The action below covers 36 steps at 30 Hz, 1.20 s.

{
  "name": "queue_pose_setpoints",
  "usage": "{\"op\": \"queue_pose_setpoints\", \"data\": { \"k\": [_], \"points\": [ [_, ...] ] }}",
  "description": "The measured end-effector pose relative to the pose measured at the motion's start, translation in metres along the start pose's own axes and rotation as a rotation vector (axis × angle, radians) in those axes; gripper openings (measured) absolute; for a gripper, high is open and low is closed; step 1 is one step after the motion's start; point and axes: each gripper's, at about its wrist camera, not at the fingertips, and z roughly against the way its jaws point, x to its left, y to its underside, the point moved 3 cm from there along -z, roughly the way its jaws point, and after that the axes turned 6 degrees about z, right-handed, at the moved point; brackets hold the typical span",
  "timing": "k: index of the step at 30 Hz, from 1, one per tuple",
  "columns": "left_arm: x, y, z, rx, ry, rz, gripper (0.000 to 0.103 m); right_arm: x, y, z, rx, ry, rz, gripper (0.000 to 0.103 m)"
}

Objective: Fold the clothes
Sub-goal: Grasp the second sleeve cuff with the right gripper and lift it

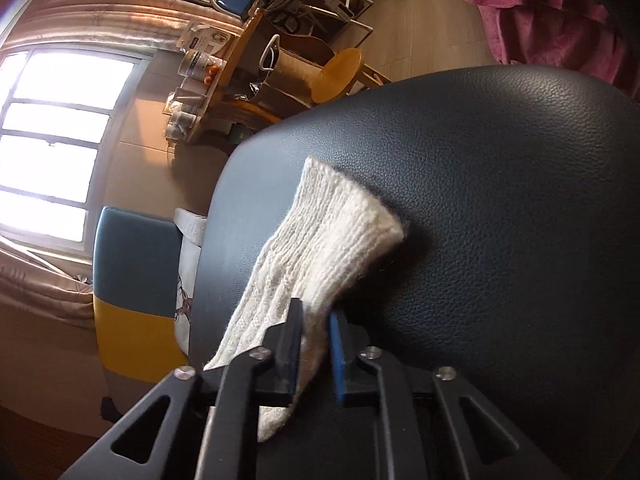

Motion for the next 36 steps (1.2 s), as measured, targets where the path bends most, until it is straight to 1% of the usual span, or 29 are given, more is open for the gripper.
{"op": "queue_pose_setpoints", "data": {
  "k": [1, 4, 6, 8, 11, 13, 14, 16, 20, 21, 22, 23, 24, 27, 29, 30, 31, 32, 33, 36],
  "points": [
    [-0.002, -0.004, -0.001, 0.004, 0.012, 0.006, 0.054, 0.009, 0.000, -0.001, -0.005, 0.022, 0.066, 0.007],
    [-0.012, -0.018, -0.002, 0.012, 0.057, 0.018, 0.054, 0.055, 0.007, -0.004, 0.008, 0.053, 0.353, 0.007],
    [-0.024, -0.037, -0.003, 0.018, 0.111, 0.030, 0.055, 0.084, 0.021, -0.010, 0.036, 0.064, 0.518, 0.007],
    [-0.039, -0.058, -0.005, 0.024, 0.174, 0.042, 0.055, 0.101, 0.036, -0.019, 0.082, 0.080, 0.638, 0.007],
    [-0.075, -0.096, -0.014, 0.032, 0.268, 0.041, 0.057, 0.105, 0.054, -0.033, 0.143, 0.108, 0.718, 0.007],
    [-0.102, -0.121, -0.026, 0.057, 0.347, 0.043, 0.060, 0.101, 0.060, -0.037, 0.159, 0.125, 0.727, 0.007],
    [-0.115, -0.132, -0.035, 0.075, 0.379, 0.051, 0.060, 0.099, 0.062, -0.038, 0.165, 0.130, 0.729, 0.007],
    [-0.138, -0.152, -0.059, 0.119, 0.425, 0.082, 0.066, 0.098, 0.061, -0.036, 0.163, 0.124, 0.723, 0.007],
    [-0.182, -0.190, -0.107, 0.207, 0.509, 0.146, 0.067, 0.101, 0.065, -0.033, 0.166, 0.127, 0.761, 0.007],
    [-0.191, -0.196, -0.119, 0.227, 0.512, 0.164, 0.068, 0.101, 0.066, -0.033, 0.168, 0.127, 0.775, 0.007],
    [-0.200, -0.200, -0.130, 0.248, 0.519, 0.173, 0.071, 0.102, 0.069, -0.032, 0.167, 0.125, 0.791, 0.007],
    [-0.209, -0.203, -0.141, 0.268, 0.528, 0.173, 0.071, 0.102, 0.071, -0.031, 0.167, 0.123, 0.806, 0.007],
    [-0.216, -0.206, -0.152, 0.281, 0.521, 0.174, 0.071, 0.103, 0.073, -0.030, 0.166, 0.122, 0.821, 0.007],
    [-0.238, -0.212, -0.179, 0.301, 0.468, 0.137, 0.071, 0.105, 0.080, -0.028, 0.164, 0.117, 0.867, 0.007],
    [-0.248, -0.211, -0.196, 0.336, 0.442, 0.120, 0.071, 0.106, 0.085, -0.026, 0.163, 0.113, 0.898, 0.007],
    [-0.253, -0.210, -0.204, 0.356, 0.431, 0.111, 0.066, 0.106, 0.087, -0.025, 0.163, 0.111, 0.909, 0.007],
    [-0.258, -0.208, -0.209, 0.364, 0.406, 0.082, 0.043, 0.104, 0.086, -0.024, 0.162, 0.105, 0.901, 0.007],
    [-0.264, -0.205, -0.211, 0.358, 0.366, 0.032, 0.027, 0.102, 0.085, -0.024, 0.159, 0.102, 0.896, 0.007],
    [-0.269, -0.201, -0.213, 0.352, 0.333, -0.010, 0.008, 0.102, 0.084, -0.024, 0.158, 0.098, 0.889, 0.007],
    [-0.277, -0.198, -0.206, 0.302, 0.300, -0.064, 0.007, 0.101, 0.081, -0.025, 0.155, 0.086, 0.867, 0.008]
  ]
}}
